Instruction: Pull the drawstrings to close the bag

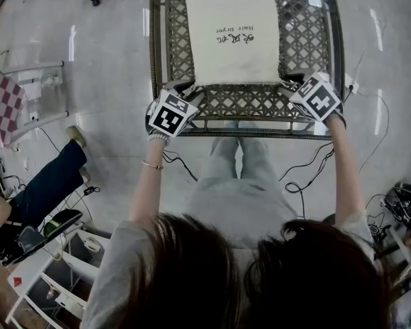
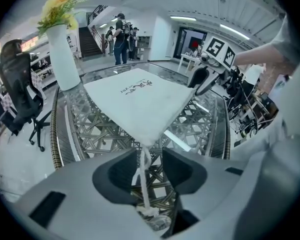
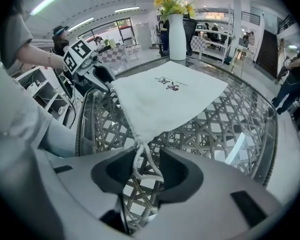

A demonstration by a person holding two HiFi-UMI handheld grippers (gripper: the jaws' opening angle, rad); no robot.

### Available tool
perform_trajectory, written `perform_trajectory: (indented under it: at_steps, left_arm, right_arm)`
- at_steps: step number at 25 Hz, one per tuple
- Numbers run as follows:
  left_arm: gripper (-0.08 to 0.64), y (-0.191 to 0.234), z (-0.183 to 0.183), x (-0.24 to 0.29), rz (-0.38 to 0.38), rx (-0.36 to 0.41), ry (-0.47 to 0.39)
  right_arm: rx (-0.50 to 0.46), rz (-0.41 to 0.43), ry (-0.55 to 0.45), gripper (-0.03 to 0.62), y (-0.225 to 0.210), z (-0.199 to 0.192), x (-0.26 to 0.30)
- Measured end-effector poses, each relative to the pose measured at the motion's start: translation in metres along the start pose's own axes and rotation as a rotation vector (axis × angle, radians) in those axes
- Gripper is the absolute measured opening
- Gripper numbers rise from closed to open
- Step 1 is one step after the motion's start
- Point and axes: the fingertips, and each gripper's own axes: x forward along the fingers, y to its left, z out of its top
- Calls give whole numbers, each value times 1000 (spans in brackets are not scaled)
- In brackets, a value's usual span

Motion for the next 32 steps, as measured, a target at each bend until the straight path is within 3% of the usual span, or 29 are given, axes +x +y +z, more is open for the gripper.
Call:
perform_trajectory:
  at_steps: [4, 10, 32]
  left_arm:
    - [163, 4, -3, 1, 16, 0, 8]
    - [67, 9, -13, 0, 53, 33, 71]
    - [40, 7, -8, 7, 3, 19, 90]
  right_arm:
    - [-21, -6, 9, 129, 0, -2, 0]
    - [-46, -8, 27, 107, 2, -4, 0]
    - [-121, -19, 50, 26, 0, -2, 6]
